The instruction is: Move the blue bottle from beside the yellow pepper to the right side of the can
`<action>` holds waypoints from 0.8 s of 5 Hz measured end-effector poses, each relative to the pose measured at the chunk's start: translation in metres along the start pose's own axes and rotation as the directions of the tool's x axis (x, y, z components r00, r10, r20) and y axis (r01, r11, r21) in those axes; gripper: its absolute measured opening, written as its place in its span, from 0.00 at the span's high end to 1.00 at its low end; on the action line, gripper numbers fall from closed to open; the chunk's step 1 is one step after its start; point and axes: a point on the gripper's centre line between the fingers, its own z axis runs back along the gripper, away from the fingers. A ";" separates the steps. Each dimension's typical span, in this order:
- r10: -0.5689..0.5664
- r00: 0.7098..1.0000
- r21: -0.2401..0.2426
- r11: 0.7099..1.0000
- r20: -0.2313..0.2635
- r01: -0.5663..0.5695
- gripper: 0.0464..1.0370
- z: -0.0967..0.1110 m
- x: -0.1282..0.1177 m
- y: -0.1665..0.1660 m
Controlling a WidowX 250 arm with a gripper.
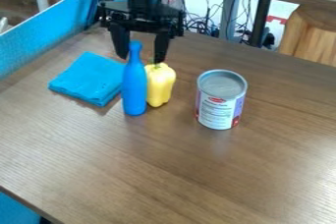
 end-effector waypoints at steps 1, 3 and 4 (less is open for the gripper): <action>0.009 1.000 -0.001 1.000 -0.006 -0.009 0.55 0.000 0.000 0.002; 0.003 0.999 -0.031 0.999 -0.053 -0.005 0.71 0.009 -0.009 0.006; -0.008 0.995 -0.055 0.998 -0.096 0.003 0.71 0.030 -0.014 0.008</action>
